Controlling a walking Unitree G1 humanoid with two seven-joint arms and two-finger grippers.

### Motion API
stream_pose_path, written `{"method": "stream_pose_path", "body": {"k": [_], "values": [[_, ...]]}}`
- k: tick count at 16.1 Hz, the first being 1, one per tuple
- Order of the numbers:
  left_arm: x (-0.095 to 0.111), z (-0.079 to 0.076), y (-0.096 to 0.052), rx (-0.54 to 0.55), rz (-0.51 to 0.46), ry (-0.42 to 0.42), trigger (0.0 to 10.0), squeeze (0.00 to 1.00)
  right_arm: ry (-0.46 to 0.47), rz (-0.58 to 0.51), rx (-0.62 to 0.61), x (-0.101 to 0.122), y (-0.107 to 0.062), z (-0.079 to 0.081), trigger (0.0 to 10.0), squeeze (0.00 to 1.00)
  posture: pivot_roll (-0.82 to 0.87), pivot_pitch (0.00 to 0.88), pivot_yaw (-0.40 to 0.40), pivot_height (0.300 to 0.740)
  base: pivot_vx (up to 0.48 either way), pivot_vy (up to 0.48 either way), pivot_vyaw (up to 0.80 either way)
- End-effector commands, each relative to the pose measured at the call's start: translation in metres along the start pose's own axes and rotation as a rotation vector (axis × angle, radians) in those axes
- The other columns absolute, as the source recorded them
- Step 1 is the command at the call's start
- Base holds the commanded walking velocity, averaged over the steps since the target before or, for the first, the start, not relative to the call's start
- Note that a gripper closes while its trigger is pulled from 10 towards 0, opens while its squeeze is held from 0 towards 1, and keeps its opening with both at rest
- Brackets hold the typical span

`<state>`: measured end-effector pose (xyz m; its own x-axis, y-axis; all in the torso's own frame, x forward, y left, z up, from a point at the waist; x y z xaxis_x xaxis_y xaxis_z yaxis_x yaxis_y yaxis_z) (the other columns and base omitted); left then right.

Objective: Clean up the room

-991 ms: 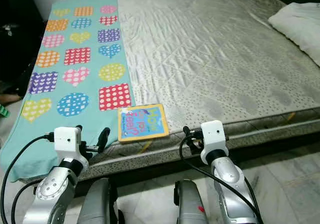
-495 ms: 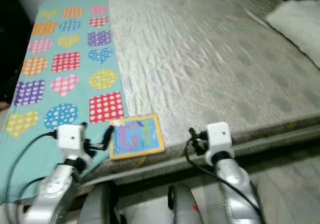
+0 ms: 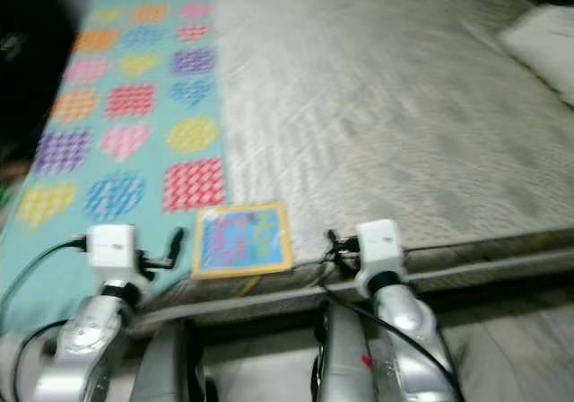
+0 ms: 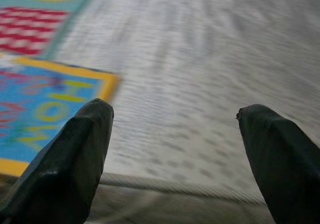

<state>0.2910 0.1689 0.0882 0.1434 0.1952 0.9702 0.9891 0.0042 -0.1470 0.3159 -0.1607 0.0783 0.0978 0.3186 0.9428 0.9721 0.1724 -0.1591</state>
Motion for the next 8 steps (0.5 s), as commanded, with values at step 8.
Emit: {"method": "stream_pose_path", "body": {"k": [8], "values": [[-0.0084,0.0115,-0.0018,0.065,0.051,-0.019,10.0,0.0,0.006,-0.002,0.005,0.0008,0.0009,-0.0003,10.0,0.0,-0.14,0.186,0.038,0.577,0.0,0.0,0.0]]}}
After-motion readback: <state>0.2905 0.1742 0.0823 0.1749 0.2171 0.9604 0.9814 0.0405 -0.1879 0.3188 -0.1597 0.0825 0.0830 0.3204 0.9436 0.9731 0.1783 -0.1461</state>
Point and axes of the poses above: a point about 5 cm out from each wrist's last joint towards the gripper, its own y axis pointing out of the wrist towards the gripper, its own x axis along the axis of the wrist's last joint, z = x × y, the point moved 4 cm from there along y, pointing out of the wrist towards the gripper, and after that the axes turned 9 degrees about -y, right-handed, at the moved point
